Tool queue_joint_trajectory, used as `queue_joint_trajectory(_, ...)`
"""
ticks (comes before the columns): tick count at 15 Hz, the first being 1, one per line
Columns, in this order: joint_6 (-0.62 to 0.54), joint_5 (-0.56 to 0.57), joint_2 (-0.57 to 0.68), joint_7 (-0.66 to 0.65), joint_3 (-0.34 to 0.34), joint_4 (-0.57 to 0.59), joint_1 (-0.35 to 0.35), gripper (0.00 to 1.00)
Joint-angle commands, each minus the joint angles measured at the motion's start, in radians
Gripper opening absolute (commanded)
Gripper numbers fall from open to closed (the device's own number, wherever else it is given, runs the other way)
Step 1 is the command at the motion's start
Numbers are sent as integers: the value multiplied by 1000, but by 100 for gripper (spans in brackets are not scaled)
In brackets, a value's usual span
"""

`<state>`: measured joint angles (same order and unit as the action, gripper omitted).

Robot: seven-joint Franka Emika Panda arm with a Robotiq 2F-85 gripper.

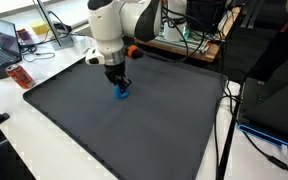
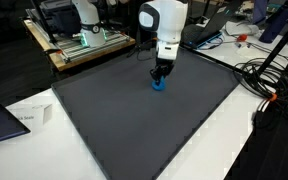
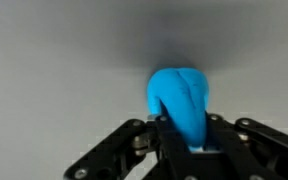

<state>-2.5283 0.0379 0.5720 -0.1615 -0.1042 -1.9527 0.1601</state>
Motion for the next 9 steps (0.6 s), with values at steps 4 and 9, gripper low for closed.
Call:
queue_joint_trajectory(4, 139, 60, -215, -6, -1, -63, -18, 3)
queue_joint_trajectory(9, 311, 66, -404, -1, 29, -77, -31, 3)
